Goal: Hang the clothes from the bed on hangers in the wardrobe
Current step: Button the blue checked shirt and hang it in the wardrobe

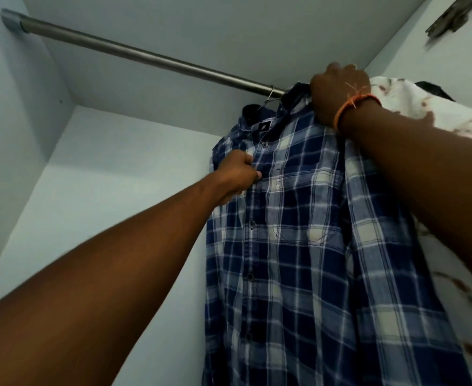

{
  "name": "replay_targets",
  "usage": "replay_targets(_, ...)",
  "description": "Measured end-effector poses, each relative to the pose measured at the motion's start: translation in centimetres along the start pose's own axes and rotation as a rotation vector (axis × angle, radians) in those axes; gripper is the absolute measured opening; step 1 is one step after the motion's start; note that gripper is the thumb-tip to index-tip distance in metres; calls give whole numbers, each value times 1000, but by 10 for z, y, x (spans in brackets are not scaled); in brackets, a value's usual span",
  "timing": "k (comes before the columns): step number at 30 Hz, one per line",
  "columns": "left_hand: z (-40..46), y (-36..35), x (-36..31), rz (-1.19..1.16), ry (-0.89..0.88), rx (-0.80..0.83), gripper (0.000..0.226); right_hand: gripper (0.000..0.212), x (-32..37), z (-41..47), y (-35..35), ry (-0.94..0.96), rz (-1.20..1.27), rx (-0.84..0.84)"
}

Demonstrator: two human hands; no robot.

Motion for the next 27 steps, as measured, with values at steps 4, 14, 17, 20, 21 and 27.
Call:
replay_targets(4, -20, 0, 3, -55, -10, -90, 34, 60, 2, -35, 19, -162, 205, -186)
replay_targets(14, -138, -19, 41, -143, 215, -112, 19, 69, -3, -193, 42, -417, 666, -210)
replay_targets(17, -182, -16, 45, -129, 267, -100, 15, 65, -5, -243, 57, -465, 782, -179)
replay_targets(20, -234, -8, 44, -131, 333, -92, 16, 51, -9, -289, 77, -491, 834, -152)
replay_targets(21, -255, -3, 43, -130, 364, -95, 17, 45, -8, -305, 85, -500, 836, -125)
replay_targets(27, -365, 20, 30, -126, 503, -69, 21, 21, 7, -384, 118, -539, 838, 94)
Point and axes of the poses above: each hand's wrist, its own z-axis towards the middle knuckle, its own y-axis out of the back of the hand, x = y × z, the point moved 7 cm from there along z, towards the middle knuckle, and after that the axes turned 3 degrees about -x, right-handed, at the moved point
